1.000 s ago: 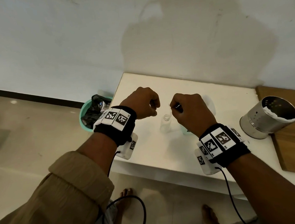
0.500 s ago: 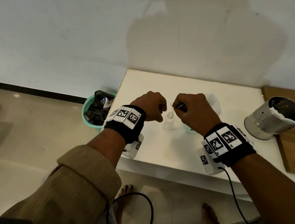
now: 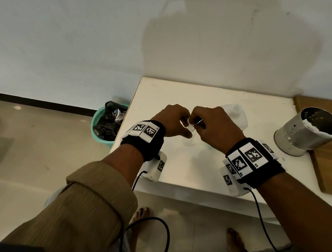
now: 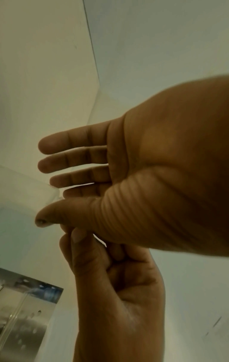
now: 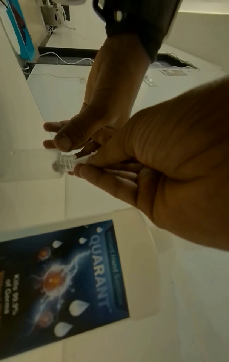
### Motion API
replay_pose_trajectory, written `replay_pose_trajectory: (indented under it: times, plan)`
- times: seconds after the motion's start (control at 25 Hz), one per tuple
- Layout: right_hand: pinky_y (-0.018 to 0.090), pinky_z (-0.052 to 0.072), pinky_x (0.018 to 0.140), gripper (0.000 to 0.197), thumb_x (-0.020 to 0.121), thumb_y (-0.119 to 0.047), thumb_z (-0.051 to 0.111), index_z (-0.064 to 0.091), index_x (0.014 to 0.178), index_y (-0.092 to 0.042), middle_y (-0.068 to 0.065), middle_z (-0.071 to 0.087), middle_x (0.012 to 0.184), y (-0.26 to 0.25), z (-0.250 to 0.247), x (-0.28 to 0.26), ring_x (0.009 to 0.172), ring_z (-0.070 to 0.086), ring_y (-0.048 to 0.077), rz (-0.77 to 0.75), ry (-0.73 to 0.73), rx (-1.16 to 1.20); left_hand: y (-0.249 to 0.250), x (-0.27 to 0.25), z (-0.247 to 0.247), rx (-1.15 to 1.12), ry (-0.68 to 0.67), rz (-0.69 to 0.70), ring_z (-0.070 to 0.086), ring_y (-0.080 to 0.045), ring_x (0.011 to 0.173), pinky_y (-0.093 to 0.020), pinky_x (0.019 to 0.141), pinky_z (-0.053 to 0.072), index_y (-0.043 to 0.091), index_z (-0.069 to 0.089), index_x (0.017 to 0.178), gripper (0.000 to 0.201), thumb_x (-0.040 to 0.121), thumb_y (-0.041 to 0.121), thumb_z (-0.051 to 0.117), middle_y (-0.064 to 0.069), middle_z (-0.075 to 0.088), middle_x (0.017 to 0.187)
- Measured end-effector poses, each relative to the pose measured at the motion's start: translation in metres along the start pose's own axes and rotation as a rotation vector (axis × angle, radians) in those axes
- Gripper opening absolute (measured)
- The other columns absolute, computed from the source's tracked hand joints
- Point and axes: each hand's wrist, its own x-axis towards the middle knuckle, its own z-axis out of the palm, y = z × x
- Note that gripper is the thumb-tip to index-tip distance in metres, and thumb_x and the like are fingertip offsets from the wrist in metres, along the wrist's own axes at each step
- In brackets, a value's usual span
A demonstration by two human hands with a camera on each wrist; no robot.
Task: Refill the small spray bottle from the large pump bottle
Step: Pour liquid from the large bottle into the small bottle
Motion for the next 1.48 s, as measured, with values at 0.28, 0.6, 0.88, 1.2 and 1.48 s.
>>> replay_pose_trajectory:
  times: [0.28, 0.6, 0.88, 1.2, 1.48]
  plan:
    - [0.039, 0.055, 0.076, 0.017, 0.084, -0.010, 0.065, 0.061, 0.090, -0.025, -0.003, 0.071, 0.089, 0.000, 0.005, 0.000, 0.083, 0.065, 0.021, 0.004, -0.024, -0.135, -0.002, 0.002, 0.007, -0.115, 0.035, -0.012, 0.055, 0.000, 0.072, -0.020, 0.069, 0.044, 0.012, 0.071, 0.098, 0.032, 0.072, 0.024, 0.085, 0.001, 0.071, 0.103]
    - [0.038, 0.056, 0.073, 0.023, 0.082, -0.005, 0.066, 0.059, 0.094, -0.022, -0.001, 0.071, 0.089, -0.001, 0.004, 0.000, 0.079, 0.066, 0.022, 0.006, -0.030, -0.145, 0.000, 0.000, 0.009, -0.129, 0.047, 0.007, 0.053, 0.006, 0.064, -0.016, 0.062, 0.040, 0.016, 0.071, 0.090, 0.021, 0.074, 0.020, 0.083, 0.002, 0.072, 0.096]
    - [0.037, 0.057, 0.071, 0.021, 0.086, -0.026, 0.070, 0.057, 0.102, -0.029, -0.008, 0.071, 0.090, -0.014, -0.020, -0.006, 0.076, 0.068, 0.014, 0.015, 0.013, -0.014, 0.001, 0.001, 0.005, -0.119, 0.052, -0.017, 0.054, 0.006, 0.067, -0.026, 0.073, 0.045, 0.018, 0.072, 0.091, 0.025, 0.070, 0.021, 0.085, 0.006, 0.072, 0.096]
    - [0.006, 0.048, 0.060, 0.031, 0.082, -0.027, 0.077, 0.064, 0.109, -0.026, -0.011, 0.072, 0.087, 0.000, -0.118, -0.018, 0.069, 0.066, -0.001, 0.025, 0.222, 0.159, 0.005, 0.003, 0.004, -0.096, 0.062, -0.036, 0.052, 0.005, 0.069, -0.028, 0.076, 0.047, 0.020, 0.072, 0.093, 0.028, 0.069, 0.023, 0.086, 0.006, 0.071, 0.100]
    - [0.029, 0.055, 0.077, 0.052, 0.084, -0.020, 0.073, 0.050, 0.130, -0.029, -0.008, 0.064, 0.115, 0.059, -0.132, -0.029, 0.096, 0.063, 0.010, 0.186, 0.054, 0.046, 0.015, 0.007, 0.001, -0.089, 0.070, -0.020, 0.052, 0.006, 0.071, -0.026, 0.073, 0.042, 0.018, 0.072, 0.096, 0.030, 0.070, 0.023, 0.085, 0.007, 0.070, 0.101]
